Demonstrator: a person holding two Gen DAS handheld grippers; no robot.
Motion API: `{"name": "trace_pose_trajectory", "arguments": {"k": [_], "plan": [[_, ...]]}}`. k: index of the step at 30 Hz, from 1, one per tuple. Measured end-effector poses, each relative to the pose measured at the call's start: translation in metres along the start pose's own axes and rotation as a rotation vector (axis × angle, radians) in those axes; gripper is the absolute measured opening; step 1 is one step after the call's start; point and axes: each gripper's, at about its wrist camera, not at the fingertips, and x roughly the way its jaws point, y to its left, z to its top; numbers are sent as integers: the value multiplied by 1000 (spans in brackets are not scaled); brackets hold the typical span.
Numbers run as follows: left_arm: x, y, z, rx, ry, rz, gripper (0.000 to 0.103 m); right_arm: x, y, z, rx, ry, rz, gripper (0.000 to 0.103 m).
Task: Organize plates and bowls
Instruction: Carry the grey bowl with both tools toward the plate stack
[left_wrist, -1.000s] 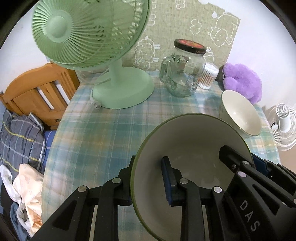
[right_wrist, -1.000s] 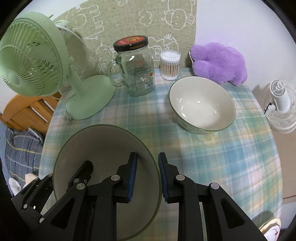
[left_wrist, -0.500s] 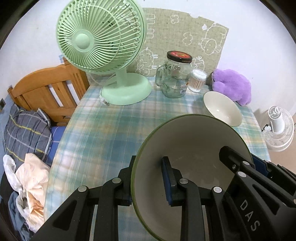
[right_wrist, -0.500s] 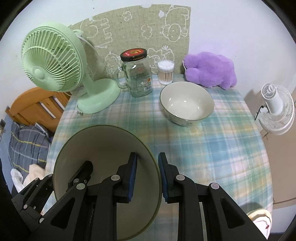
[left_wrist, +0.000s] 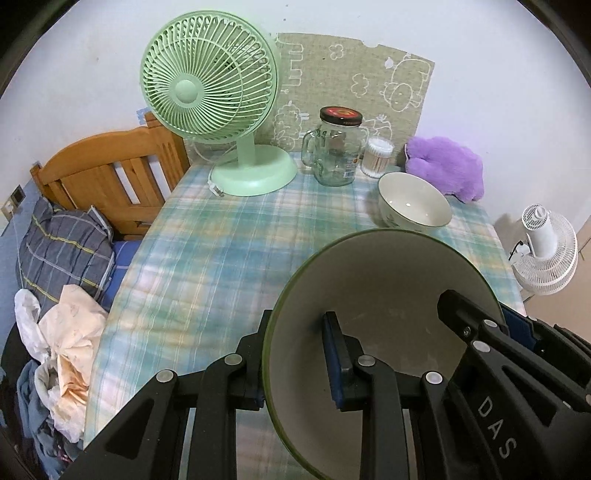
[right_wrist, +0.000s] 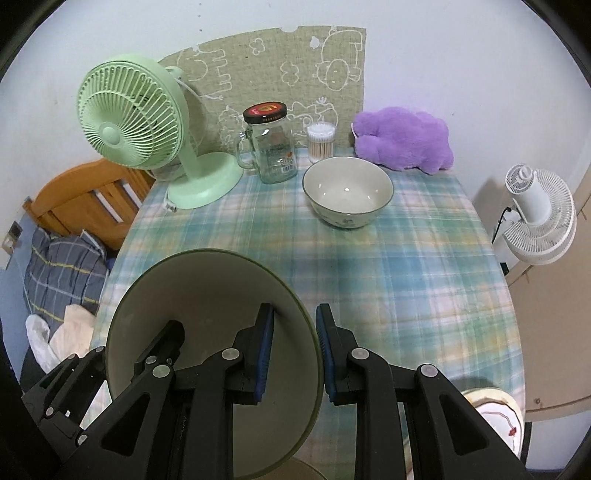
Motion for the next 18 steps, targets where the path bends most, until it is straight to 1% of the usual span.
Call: {"name": "trace_pose_trajectory", "arguments": {"k": [9, 18], "plan": [[-28, -12, -30, -5, -11, 17, 23, -28, -13, -26, -39, -12, 11, 27], [-39, -17, -66, -9, 17, 32, 23, -42, -19, -60, -65, 10, 22, 27]]}}
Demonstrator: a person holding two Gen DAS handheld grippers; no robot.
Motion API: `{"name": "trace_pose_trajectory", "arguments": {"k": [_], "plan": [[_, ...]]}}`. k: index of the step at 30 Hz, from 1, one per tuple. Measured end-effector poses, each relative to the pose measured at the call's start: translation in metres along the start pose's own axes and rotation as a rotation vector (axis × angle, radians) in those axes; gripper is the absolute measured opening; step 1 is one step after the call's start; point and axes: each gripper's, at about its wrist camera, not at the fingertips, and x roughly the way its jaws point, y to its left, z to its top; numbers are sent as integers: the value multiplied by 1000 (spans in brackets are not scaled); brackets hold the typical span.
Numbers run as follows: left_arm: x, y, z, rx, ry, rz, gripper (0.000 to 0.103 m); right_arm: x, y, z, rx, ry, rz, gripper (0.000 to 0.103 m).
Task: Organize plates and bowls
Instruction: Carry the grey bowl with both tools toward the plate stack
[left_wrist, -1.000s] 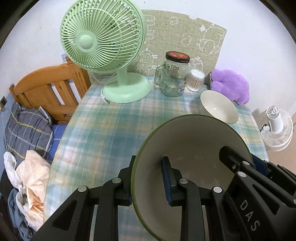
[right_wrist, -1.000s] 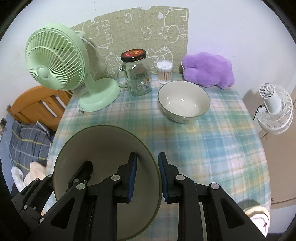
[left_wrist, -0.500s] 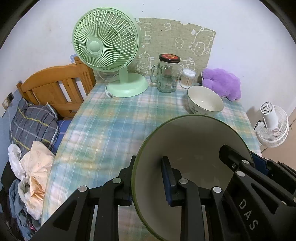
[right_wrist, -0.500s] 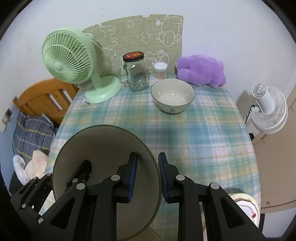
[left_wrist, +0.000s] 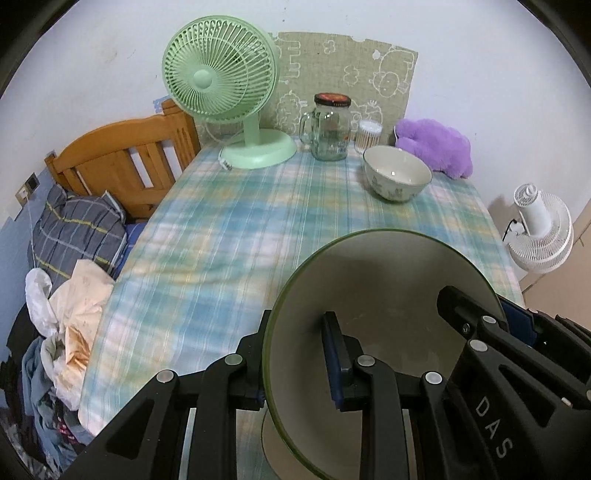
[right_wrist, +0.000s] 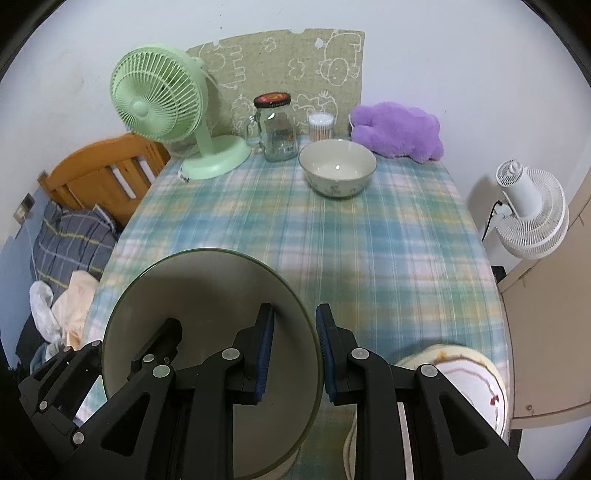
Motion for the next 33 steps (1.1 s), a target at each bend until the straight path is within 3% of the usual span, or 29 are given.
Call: {"name": "trace_pose_trajectory", "arguments": {"k": [15, 33], "plan": [[13, 6, -49, -4, 77, 11, 23, 15, 5, -50, -20, 78, 4, 27], [16, 8, -62, 28, 128, 49, 23, 31, 6, -66, -8, 145, 29, 26]]}}
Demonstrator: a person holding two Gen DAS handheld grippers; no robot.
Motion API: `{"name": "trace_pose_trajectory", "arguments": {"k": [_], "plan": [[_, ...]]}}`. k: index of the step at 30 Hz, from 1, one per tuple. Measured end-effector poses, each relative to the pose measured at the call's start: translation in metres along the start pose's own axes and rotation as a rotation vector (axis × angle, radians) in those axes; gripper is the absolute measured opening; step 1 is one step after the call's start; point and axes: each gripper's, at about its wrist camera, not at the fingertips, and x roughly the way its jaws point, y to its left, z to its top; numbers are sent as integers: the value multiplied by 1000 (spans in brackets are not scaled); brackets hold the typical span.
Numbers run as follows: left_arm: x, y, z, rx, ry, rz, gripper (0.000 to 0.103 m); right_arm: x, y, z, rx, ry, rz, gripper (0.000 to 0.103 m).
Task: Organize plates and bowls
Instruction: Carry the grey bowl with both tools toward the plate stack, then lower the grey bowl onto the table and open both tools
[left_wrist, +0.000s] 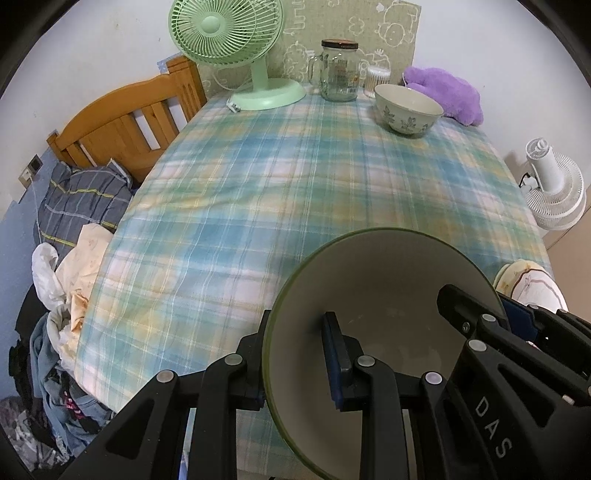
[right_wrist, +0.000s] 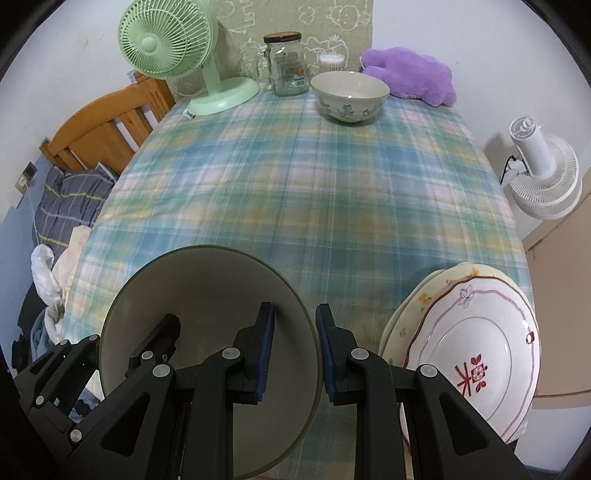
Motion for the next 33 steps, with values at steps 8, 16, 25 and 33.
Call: {"name": "trace_pose_trajectory", "arguments": {"k": [8, 16, 25, 33], "plan": [[7, -2, -3, -18, 30, 15, 23, 5, -1, -4, -4, 16, 7, 26], [12, -2, -6, -35, 10, 48, 21, 11, -4, -6, -13, -3, -16, 17], [13, -2, -3, 16, 26, -29, 38, 11, -4, -8, 10, -7, -23, 17], [-6, -4, 15, 122, -13, -142, 69, -11, -4, -2, 69, -29, -56, 26]]}}
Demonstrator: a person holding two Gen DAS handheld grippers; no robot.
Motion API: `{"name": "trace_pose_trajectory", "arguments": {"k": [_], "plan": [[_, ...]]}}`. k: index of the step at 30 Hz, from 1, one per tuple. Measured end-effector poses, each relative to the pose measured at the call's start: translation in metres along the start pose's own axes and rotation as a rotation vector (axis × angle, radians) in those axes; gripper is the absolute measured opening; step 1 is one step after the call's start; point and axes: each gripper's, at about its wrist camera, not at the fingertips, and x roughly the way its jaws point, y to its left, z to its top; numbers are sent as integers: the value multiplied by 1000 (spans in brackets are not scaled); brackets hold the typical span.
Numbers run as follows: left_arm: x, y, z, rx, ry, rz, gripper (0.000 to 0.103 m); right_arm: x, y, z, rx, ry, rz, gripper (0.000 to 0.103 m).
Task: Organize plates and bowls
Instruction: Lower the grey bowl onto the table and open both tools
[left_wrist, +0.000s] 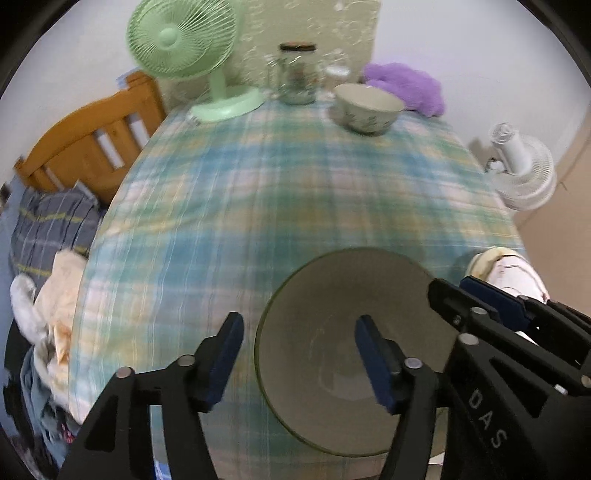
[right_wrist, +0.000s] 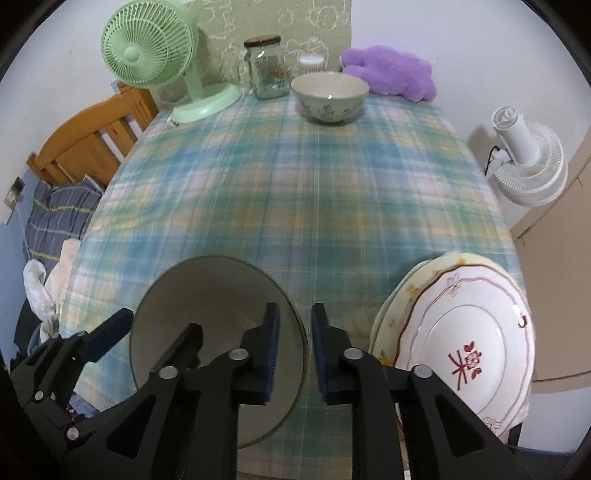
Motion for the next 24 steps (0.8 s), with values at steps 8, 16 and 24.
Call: {"name": "trace_pose_trajectory", "arguments": {"k": [8, 16, 24], "plan": [[-17, -1, 34, 60, -72, -51, 78, -27, 2, 23, 63, -82, -42, 53], [-19, -12, 76, 61, -143, -46, 78, -39, -9, 63, 66, -150, -85, 62], [-7, -33, 120, 14, -180, -2, 78, -29, -35, 112, 38, -189, -59, 63]]}}
